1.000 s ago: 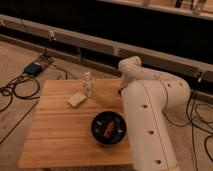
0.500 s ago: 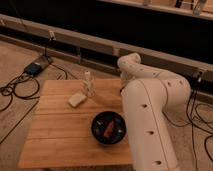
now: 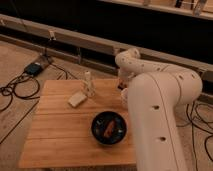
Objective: Place the eraser in the ceramic cup
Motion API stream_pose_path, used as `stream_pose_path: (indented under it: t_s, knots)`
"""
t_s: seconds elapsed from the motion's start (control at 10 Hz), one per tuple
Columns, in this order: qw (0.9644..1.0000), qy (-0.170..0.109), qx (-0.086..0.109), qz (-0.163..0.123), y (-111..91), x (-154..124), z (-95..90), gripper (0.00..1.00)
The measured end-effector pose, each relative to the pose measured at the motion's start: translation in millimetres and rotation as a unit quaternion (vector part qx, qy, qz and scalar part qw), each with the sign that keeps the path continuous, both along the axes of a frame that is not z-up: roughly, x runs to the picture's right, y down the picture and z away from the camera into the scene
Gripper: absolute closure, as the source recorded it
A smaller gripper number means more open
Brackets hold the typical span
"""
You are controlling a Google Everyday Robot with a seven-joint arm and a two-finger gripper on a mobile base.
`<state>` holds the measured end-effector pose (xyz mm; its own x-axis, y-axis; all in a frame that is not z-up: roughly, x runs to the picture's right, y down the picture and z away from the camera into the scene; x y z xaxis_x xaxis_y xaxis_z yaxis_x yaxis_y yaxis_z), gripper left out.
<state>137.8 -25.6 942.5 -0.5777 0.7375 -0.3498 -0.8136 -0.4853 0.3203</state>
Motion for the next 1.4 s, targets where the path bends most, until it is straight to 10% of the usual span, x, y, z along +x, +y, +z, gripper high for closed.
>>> stream_pose_path:
  t_s: [0.8,1.4]
  knots:
    - [0.9961,-0.037,0.055,-0.059,-24.4,-38.6,-98.5,1.00]
    - [0.9944,-0.092,0.029,0.042,5.8,-71.2,-152.4,1.00]
